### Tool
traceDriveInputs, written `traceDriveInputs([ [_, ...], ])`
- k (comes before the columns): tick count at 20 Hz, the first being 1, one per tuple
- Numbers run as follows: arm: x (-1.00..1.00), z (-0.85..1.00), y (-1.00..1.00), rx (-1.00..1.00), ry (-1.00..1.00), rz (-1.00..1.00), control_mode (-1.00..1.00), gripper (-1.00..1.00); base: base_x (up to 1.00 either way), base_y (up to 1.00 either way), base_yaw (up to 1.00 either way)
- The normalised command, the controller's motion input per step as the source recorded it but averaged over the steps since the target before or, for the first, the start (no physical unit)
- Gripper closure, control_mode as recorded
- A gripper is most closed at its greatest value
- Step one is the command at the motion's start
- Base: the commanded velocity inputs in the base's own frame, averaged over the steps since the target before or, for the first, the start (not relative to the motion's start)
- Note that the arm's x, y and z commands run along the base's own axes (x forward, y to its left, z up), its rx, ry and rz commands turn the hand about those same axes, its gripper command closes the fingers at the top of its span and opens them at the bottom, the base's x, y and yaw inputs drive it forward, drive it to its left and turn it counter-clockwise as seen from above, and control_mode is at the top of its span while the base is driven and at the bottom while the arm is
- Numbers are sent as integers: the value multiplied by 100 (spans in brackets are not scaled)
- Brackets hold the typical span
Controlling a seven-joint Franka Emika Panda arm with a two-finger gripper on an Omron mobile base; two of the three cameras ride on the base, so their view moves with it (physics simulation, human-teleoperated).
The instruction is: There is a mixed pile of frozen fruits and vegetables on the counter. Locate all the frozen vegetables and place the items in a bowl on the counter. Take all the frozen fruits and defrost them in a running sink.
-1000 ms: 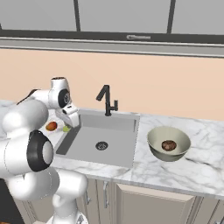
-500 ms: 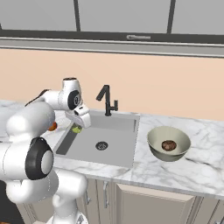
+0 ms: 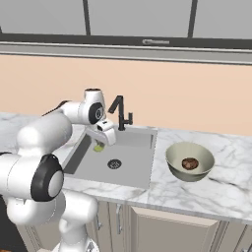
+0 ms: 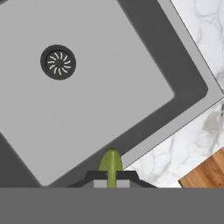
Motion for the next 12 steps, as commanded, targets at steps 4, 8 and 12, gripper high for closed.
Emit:
traceDriveInputs([
  [4,0,5,-51,-2,4,0,-100,100,0,0,0],
  [8,-5,17,-42,-1,3,0,-100,100,0,0,0],
  [12,-7,22,-39,0,1,0,-100,100,0,0,0],
])
